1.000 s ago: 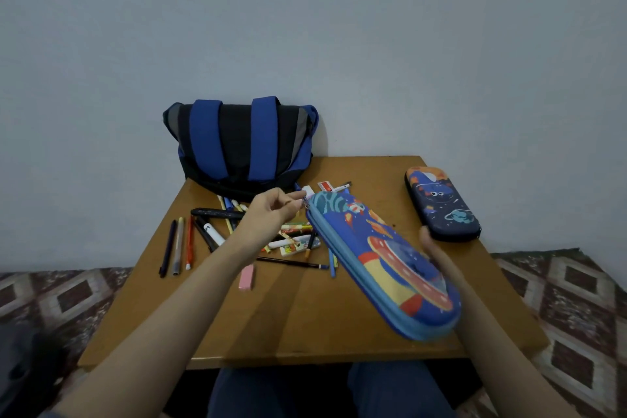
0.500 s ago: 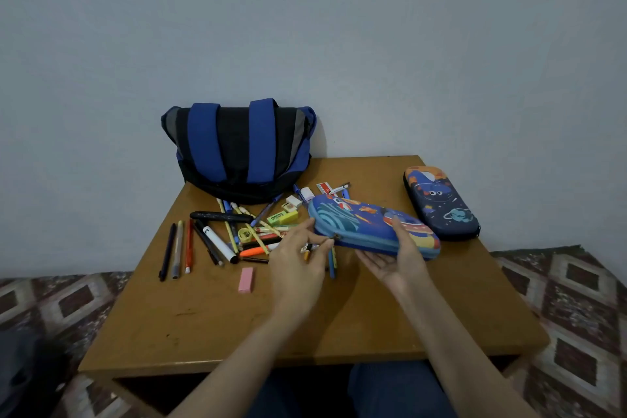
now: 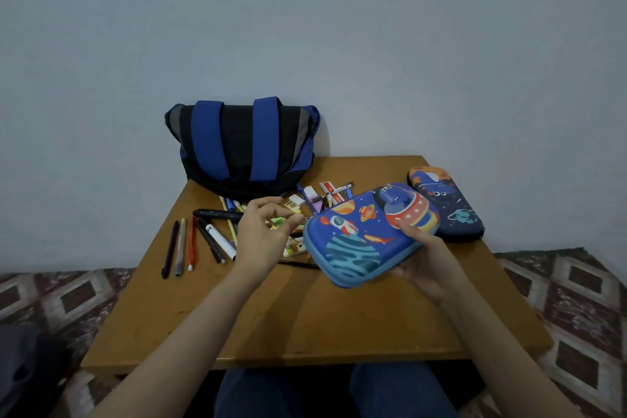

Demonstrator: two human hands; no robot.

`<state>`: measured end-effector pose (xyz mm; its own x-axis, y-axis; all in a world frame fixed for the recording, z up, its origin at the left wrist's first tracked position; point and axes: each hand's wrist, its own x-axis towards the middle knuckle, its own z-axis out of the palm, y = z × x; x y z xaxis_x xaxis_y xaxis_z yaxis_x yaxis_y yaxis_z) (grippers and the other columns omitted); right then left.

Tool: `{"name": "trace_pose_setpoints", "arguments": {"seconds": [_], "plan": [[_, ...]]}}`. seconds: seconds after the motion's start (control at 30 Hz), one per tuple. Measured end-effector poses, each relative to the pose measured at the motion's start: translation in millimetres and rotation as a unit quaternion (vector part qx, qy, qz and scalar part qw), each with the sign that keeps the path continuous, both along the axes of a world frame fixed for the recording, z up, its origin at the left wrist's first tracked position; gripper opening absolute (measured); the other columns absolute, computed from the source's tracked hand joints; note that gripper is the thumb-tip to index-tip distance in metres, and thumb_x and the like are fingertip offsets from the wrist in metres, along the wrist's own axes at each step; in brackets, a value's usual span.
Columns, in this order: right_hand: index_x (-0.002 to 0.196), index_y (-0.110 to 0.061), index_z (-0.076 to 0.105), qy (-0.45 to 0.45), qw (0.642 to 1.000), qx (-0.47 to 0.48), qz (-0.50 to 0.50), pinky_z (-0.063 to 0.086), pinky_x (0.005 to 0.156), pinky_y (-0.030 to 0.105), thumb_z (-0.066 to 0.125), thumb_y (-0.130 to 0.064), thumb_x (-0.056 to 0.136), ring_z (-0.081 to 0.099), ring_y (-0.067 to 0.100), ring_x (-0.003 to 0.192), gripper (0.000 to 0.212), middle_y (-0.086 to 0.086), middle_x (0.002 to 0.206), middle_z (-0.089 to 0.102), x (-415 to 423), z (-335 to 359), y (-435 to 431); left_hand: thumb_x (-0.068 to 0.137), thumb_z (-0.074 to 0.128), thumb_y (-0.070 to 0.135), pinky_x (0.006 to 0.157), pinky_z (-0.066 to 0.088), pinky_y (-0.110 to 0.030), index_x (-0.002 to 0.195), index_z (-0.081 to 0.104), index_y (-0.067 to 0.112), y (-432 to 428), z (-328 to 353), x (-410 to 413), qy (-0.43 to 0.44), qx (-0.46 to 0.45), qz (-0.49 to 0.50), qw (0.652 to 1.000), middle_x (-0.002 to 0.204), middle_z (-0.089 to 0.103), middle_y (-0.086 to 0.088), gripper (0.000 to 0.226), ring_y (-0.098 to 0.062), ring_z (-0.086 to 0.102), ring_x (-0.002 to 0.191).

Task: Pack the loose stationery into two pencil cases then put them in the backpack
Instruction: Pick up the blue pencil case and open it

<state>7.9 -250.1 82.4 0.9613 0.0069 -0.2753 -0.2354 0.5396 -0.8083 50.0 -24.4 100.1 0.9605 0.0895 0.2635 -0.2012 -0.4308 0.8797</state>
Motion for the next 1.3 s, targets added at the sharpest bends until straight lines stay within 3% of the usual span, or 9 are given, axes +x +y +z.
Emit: {"name": "trace_pose_setpoints", "arguments": {"seconds": [0.1, 0.2, 0.33, 0.47, 0.67, 0.83, 1.0, 1.13, 1.3], "plan": [[0.108, -0.013, 0.062, 0.001, 1.0, -0.001, 0.001, 0.06, 0.063, 0.041, 0.092, -0.035, 0.035, 0.072, 0.025, 0.084, 0.082, 0.008, 0.099, 0.073, -3, -5, -2, 0.082, 0.069, 0.021, 0.086, 0.047, -0.034, 0.073, 0.065, 0.016, -1, -4, 0, 0.036, -0.021, -0.029, 0.999, 0.113, 0.059, -0.002, 0.011, -0.012, 0.054, 0.098], [0.117, -0.013, 0.058, 0.017, 0.999, -0.006, -0.036, 0.06, 0.066, 0.04, 0.071, -0.03, 0.064, 0.067, 0.027, 0.093, 0.057, 0.009, 0.107, 0.07, -2, -11, -7, 0.083, 0.068, 0.025, 0.083, 0.048, -0.031, 0.084, 0.07, 0.012, -3, -7, -1, 0.072, -0.006, -0.062, 0.996, 0.112, 0.061, -0.001, 0.014, -0.011, 0.056, 0.097], [0.116, -0.012, 0.06, 0.032, 0.996, -0.08, -0.039, 0.048, 0.092, 0.049, 0.069, -0.03, 0.066, 0.064, 0.031, 0.102, 0.054, 0.012, 0.11, 0.069, 0, -15, -5, 0.086, 0.056, 0.047, 0.067, 0.047, -0.011, 0.122, 0.059, 0.021, -16, -3, -10, 0.123, 0.027, -0.134, 0.983, 0.125, 0.057, 0.003, 0.044, -0.007, 0.054, 0.104], [0.117, -0.012, 0.059, 0.042, 0.979, -0.197, 0.008, 0.058, 0.075, 0.04, 0.07, -0.022, 0.078, 0.068, 0.026, 0.091, 0.041, 0.01, 0.104, 0.071, -2, -13, 2, 0.073, 0.054, 0.065, 0.102, 0.037, -0.029, 0.144, 0.031, 0.025, -41, 2, -21, 0.177, 0.083, -0.237, 0.952, 0.143, 0.038, 0.008, 0.085, -0.013, 0.039, 0.13], [0.116, -0.015, 0.06, 0.07, 0.963, -0.255, 0.058, 0.056, 0.083, 0.042, 0.07, -0.056, 0.058, 0.067, 0.025, 0.098, 0.072, 0.007, 0.105, 0.072, -3, -11, 7, 0.038, 0.078, 0.072, 0.1, 0.046, -0.04, 0.146, -0.001, 0.041, -66, -29, -27, 0.241, 0.077, -0.28, 0.926, 0.147, 0.028, 0.005, 0.137, -0.017, 0.044, 0.126], [0.118, -0.012, 0.058, 0.064, 0.961, -0.26, 0.07, 0.058, 0.076, 0.041, 0.066, -0.064, 0.053, 0.071, 0.027, 0.09, 0.083, 0.011, 0.104, 0.071, -9, -11, -3, 0.075, 0.075, 0.03, 0.06, 0.05, -0.014, 0.147, 0.002, 0.034, -69, -30, -35, 0.294, -0.126, -0.253, 0.913, 0.105, 0.044, 0.018, 0.102, -0.002, 0.057, 0.091], [0.113, -0.011, 0.061, 0.061, 0.964, -0.252, 0.06, 0.058, 0.077, 0.041, 0.07, -0.053, 0.06, 0.07, 0.027, 0.089, 0.068, 0.011, 0.103, 0.07, -13, -10, -9, 0.067, 0.074, 0.041, 0.072, 0.05, -0.019, 0.147, 0.009, 0.037, -72, -35, -49, 0.317, -0.198, -0.25, 0.893, 0.127, 0.049, 0.004, 0.103, -0.012, 0.057, 0.108], [0.098, -0.005, 0.062, 0.072, 0.958, -0.276, 0.024, 0.049, 0.06, 0.03, 0.063, -0.024, 0.083, 0.06, 0.022, 0.07, 0.024, 0.011, 0.086, 0.063, -17, -13, -24, 0.074, 0.073, 0.032, 0.077, 0.051, -0.021, 0.141, 0.018, 0.038, -69, -41, -55, 0.303, -0.222, -0.254, 0.891, 0.127, 0.05, 0.003, 0.086, -0.014, 0.057, 0.108], [0.096, 0.003, 0.066, 0.091, 0.933, -0.349, -0.016, 0.05, 0.064, 0.033, 0.043, 0.005, 0.087, 0.062, 0.027, 0.071, 0.024, 0.014, 0.083, 0.069, -28, -20, -61, 0.091, 0.053, 0.013, 0.088, 0.051, -0.039, 0.14, 0.016, 0.049, -54, -49, -50, 0.285, -0.22, -0.209, 0.909, 0.127, 0.052, 0.004, 0.072, -0.021, 0.057, 0.109]]}}
